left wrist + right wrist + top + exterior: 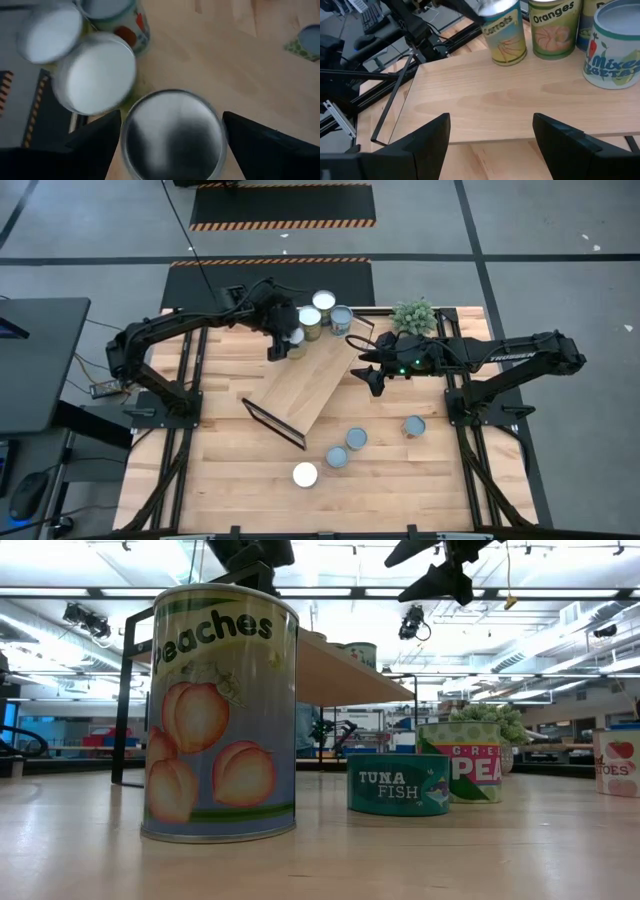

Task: Pick and place cans onto a shelf
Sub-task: Put the canned carrots on the shelf, then put the canned peaches on the shelf

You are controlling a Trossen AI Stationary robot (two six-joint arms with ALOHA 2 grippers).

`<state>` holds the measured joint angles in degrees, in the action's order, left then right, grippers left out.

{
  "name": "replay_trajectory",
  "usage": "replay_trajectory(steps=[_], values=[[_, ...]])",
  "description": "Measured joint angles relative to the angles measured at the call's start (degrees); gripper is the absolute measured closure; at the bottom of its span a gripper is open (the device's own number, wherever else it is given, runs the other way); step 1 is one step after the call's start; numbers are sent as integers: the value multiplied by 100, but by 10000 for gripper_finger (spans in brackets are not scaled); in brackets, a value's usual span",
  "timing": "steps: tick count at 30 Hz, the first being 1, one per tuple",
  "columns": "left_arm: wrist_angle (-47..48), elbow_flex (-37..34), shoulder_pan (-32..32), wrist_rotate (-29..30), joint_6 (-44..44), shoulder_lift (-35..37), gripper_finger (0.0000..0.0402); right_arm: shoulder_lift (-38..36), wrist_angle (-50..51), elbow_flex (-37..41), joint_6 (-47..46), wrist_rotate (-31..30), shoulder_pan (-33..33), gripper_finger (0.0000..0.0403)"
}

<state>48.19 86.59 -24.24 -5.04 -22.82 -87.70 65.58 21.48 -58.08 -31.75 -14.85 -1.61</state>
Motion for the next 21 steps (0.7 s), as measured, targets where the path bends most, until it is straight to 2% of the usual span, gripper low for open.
replay_trajectory(steps=[11,17,21], values=[[52,452,8,81,-38,4,48,0,1,0,35,0,0,113],[704,1097,74,40,115,8,49,-26,125,0,83,50,0,113],[1335,1415,320,36,337,6,49,-55,366,0,247,481,-106,115]])
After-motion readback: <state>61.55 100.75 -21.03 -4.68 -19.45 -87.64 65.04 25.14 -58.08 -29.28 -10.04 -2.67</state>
